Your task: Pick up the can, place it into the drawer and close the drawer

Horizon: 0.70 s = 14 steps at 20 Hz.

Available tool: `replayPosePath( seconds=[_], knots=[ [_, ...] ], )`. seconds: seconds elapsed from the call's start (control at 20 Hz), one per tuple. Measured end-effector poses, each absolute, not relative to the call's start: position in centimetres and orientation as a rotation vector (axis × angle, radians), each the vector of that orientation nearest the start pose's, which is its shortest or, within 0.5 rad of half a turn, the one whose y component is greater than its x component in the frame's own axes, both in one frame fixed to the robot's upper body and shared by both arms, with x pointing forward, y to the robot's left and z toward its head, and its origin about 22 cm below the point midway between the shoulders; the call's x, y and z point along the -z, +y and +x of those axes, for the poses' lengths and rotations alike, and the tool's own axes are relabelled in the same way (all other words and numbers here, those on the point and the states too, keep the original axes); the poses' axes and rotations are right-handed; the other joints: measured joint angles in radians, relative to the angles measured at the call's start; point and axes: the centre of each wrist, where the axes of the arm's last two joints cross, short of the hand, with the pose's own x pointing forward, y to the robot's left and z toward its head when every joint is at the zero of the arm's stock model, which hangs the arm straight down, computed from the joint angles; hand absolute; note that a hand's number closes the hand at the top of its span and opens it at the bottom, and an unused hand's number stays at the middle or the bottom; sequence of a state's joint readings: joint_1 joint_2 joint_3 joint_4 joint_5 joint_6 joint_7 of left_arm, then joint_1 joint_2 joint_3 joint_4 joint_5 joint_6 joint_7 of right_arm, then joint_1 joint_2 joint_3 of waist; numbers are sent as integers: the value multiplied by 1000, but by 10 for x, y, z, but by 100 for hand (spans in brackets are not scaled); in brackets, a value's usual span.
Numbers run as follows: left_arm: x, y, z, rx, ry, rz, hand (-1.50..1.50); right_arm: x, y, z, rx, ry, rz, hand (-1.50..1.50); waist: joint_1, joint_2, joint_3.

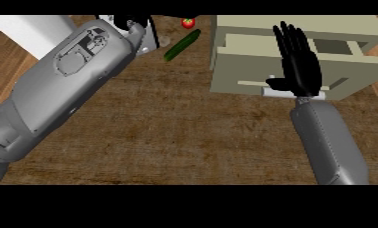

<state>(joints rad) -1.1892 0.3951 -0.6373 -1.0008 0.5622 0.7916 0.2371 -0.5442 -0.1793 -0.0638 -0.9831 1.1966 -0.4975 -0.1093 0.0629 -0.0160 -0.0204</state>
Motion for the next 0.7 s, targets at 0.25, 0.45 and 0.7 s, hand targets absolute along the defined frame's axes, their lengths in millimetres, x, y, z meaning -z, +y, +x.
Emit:
replayPosePath(
  seconds=[0.25, 0.45, 0.7],
  knots=[
    [-215, 106, 398, 50, -1745, 235, -150, -25, -236, 392, -886, -1681, -1361, -150, 4, 9, 6],
    [-206, 118, 392, 60, -1732, 235, -150, -32, -227, 411, -854, -1670, -1377, -150, 7, 18, 12],
    [-195, 126, 381, 64, -1725, 238, -150, -37, -223, 426, -827, -1672, -1389, -150, 13, 26, 18]
  ],
)
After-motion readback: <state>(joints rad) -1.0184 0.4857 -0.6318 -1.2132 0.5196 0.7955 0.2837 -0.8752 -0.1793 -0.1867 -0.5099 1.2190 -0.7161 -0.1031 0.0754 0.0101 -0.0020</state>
